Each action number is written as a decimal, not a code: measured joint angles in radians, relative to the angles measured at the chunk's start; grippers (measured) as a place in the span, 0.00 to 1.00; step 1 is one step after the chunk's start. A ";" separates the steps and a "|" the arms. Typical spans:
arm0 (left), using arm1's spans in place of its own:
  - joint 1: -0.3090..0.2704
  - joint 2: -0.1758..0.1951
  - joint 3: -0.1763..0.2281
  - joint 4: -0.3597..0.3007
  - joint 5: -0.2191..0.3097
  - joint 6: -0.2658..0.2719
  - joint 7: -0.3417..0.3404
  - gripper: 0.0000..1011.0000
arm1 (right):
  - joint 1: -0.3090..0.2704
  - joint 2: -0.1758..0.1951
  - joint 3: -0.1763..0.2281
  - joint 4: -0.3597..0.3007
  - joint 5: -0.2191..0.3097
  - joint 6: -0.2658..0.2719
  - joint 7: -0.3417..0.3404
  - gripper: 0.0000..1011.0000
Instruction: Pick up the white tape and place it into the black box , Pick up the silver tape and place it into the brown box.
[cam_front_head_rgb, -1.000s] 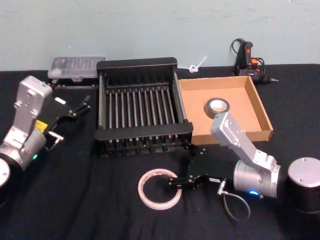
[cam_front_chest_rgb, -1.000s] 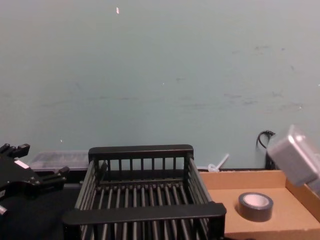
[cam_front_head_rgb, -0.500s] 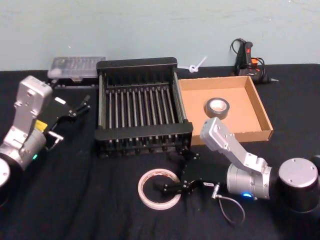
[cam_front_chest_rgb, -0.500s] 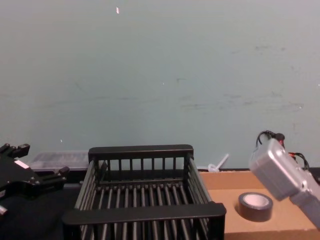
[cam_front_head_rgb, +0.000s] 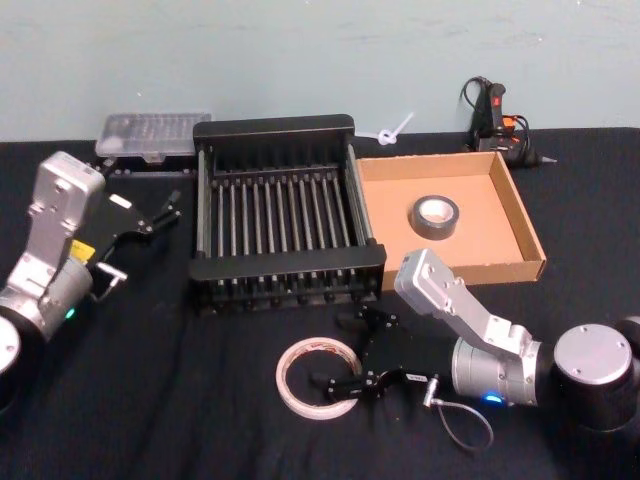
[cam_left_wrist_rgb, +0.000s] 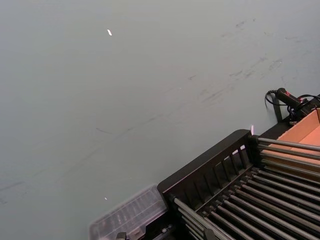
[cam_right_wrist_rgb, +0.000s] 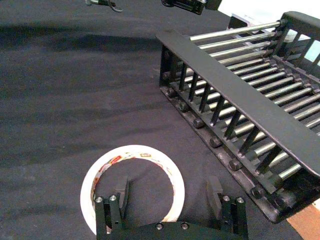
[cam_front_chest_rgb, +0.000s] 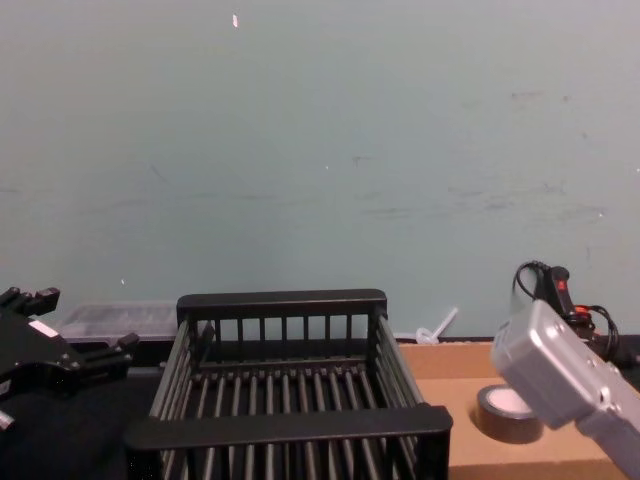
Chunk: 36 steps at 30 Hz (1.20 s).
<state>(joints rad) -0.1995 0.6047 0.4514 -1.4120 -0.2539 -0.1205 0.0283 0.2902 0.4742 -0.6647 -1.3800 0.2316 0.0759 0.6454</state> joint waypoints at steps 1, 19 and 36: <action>0.000 0.000 0.000 0.000 0.000 0.000 0.000 0.99 | 0.000 -0.001 0.000 0.002 -0.002 0.000 -0.001 0.99; 0.000 0.000 0.000 0.000 0.000 0.000 0.000 0.99 | -0.006 -0.005 0.002 -0.004 -0.022 0.013 -0.018 0.99; 0.000 0.000 0.000 0.000 0.000 0.000 0.000 0.99 | -0.005 -0.005 0.003 -0.004 -0.020 0.013 -0.016 0.86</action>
<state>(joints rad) -0.1995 0.6047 0.4514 -1.4120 -0.2539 -0.1205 0.0283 0.2850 0.4696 -0.6621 -1.3839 0.2116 0.0886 0.6295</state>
